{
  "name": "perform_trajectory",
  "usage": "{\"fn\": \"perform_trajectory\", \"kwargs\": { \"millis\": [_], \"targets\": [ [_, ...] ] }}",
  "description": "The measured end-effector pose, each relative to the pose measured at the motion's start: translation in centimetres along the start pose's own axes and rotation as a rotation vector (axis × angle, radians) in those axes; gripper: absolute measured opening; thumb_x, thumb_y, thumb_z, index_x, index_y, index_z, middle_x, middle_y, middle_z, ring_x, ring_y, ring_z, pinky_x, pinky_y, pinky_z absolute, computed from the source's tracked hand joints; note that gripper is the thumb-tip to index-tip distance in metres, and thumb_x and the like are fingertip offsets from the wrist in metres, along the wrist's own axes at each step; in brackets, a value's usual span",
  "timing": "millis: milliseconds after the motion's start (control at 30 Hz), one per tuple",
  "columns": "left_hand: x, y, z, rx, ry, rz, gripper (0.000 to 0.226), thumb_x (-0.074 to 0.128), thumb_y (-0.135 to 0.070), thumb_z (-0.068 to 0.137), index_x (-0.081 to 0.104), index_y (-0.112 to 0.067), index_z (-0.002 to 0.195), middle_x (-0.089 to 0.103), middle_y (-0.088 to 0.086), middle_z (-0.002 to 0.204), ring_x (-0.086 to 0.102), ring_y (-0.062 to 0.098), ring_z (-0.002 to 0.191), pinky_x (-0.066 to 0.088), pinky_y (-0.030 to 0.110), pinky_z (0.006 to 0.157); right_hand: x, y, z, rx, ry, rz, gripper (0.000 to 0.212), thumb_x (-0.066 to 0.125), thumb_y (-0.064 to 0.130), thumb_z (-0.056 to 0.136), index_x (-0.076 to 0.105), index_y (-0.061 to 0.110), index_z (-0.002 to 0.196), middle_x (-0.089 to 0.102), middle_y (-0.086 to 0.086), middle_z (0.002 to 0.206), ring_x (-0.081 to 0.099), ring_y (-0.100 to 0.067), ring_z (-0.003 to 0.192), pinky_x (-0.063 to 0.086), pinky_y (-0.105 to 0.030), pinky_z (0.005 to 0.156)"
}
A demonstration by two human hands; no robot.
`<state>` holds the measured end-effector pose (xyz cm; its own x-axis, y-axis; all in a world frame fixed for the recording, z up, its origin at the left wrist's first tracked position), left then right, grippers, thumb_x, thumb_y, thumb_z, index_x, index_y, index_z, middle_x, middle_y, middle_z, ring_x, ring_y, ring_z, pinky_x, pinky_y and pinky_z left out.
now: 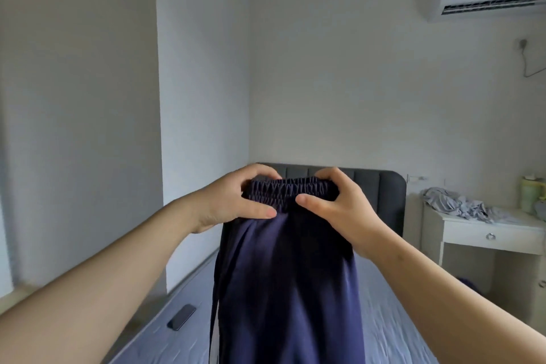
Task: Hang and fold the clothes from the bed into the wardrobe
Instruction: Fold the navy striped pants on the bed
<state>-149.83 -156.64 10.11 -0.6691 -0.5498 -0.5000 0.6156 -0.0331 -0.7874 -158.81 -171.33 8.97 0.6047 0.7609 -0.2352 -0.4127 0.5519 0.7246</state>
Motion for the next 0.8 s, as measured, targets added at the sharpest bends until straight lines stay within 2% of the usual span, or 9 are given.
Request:
{"fn": "perform_trajectory", "kwargs": {
  "millis": [133, 233, 333, 400, 467, 533, 667, 733, 800],
  "targets": [
    [-1.4, 1.2, -2.2, -0.162, 0.046, 0.101, 0.025, 0.069, -0.003, 0.079, 0.060, -0.023, 0.092, 0.059, -0.002, 0.081, 0.058, 0.002, 0.065, 0.047, 0.011, 0.061, 2.3, -0.1, -0.6, 0.130, 0.090, -0.084, 0.035, 0.074, 0.047, 0.070, 0.051, 0.021, 0.068, 0.051, 0.014, 0.053, 0.050, -0.002, 0.050, 0.044, -0.020, 0.052],
    [-3.2, 2.2, -3.6, -0.220, 0.066, 0.001, 0.027, 0.067, 0.001, 0.079, 0.059, -0.023, 0.090, 0.061, -0.004, 0.074, 0.060, 0.005, 0.064, 0.050, 0.016, 0.060, 4.7, 0.0, -1.1, 0.283, 0.285, 0.131, 0.028, 0.080, 0.031, 0.068, 0.058, 0.021, 0.083, 0.066, 0.009, 0.071, 0.066, -0.007, 0.065, 0.053, -0.024, 0.060],
    [-5.3, 4.3, -4.6, -0.293, 0.087, -0.143, 0.049, 0.069, 0.004, 0.074, 0.058, -0.033, 0.105, 0.069, -0.002, 0.078, 0.066, 0.013, 0.076, 0.055, 0.023, 0.070, 7.2, -0.5, -1.7, 0.443, 0.512, 0.346, 0.043, 0.076, 0.019, 0.064, 0.061, 0.021, 0.104, 0.073, 0.007, 0.094, 0.070, -0.013, 0.089, 0.057, -0.025, 0.070],
    [-5.8, 6.9, -5.0, -0.419, 0.195, -0.105, 0.057, 0.072, 0.003, 0.069, 0.057, -0.029, 0.114, 0.072, 0.001, 0.093, 0.068, 0.016, 0.088, 0.055, 0.025, 0.074, 9.4, -1.7, -2.2, 0.552, 0.657, 0.313, 0.037, 0.073, 0.013, 0.068, 0.065, 0.011, 0.104, 0.072, -0.004, 0.103, 0.069, -0.018, 0.096, 0.056, -0.026, 0.077],
    [-5.8, 10.3, -5.1, -0.562, 0.328, 0.076, 0.042, 0.072, 0.004, 0.072, 0.062, -0.015, 0.108, 0.071, 0.005, 0.102, 0.068, 0.017, 0.095, 0.056, 0.024, 0.074, 11.3, -4.4, -2.4, 0.673, 0.717, 0.136, 0.027, 0.072, 0.005, 0.075, 0.067, 0.007, 0.102, 0.072, -0.007, 0.104, 0.068, -0.019, 0.097, 0.056, -0.027, 0.078],
    [-6.3, 14.1, -4.6, -0.665, 0.344, 0.345, 0.024, 0.073, -0.003, 0.076, 0.063, -0.010, 0.097, 0.068, 0.007, 0.102, 0.066, 0.020, 0.099, 0.055, 0.023, 0.075, 12.8, -7.4, -1.8, 0.666, 0.695, -0.198, 0.022, 0.071, 0.007, 0.078, 0.068, 0.010, 0.099, 0.071, -0.002, 0.101, 0.066, -0.020, 0.098, 0.054, -0.028, 0.080],
    [-9.6, 20.4, -0.3, -0.601, 0.182, 0.915, 0.027, 0.070, -0.025, 0.078, 0.056, -0.015, 0.099, 0.060, 0.005, 0.111, 0.057, 0.024, 0.102, 0.047, 0.031, 0.077, 16.5, -12.9, 2.7, 0.574, 0.413, -0.690, 0.014, 0.067, 0.017, 0.079, 0.064, 0.010, 0.090, 0.063, -0.004, 0.092, 0.060, -0.022, 0.089, 0.047, -0.030, 0.078],
    [-11.7, 22.2, 2.0, -0.544, -0.010, 0.920, 0.019, 0.062, -0.026, 0.082, 0.050, -0.020, 0.095, 0.059, 0.003, 0.107, 0.056, 0.023, 0.092, 0.042, 0.028, 0.067, 17.6, -14.3, 5.1, 0.571, 0.236, -0.754, 0.005, 0.061, 0.020, 0.084, 0.057, 0.016, 0.084, 0.061, -0.005, 0.091, 0.062, -0.026, 0.089, 0.048, -0.031, 0.074],
    [-14.3, 23.5, 4.7, -0.478, -0.197, 0.645, 0.015, 0.056, -0.018, 0.086, 0.049, -0.020, 0.099, 0.058, 0.005, 0.099, 0.059, 0.024, 0.080, 0.042, 0.025, 0.056, 17.9, -15.0, 8.1, 0.597, 0.029, -0.583, 0.010, 0.056, 0.016, 0.089, 0.053, 0.017, 0.079, 0.060, -0.006, 0.087, 0.063, -0.030, 0.078, 0.053, -0.031, 0.061]
  ]
}}
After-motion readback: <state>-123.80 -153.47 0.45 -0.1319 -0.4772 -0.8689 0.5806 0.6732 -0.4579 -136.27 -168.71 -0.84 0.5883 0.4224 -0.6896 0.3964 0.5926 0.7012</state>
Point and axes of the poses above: each hand's wrist, its own z-axis towards the middle knuckle, its own x-axis out of the palm, y = z × x, the point moved 7 cm from there along z, towards the middle knuckle
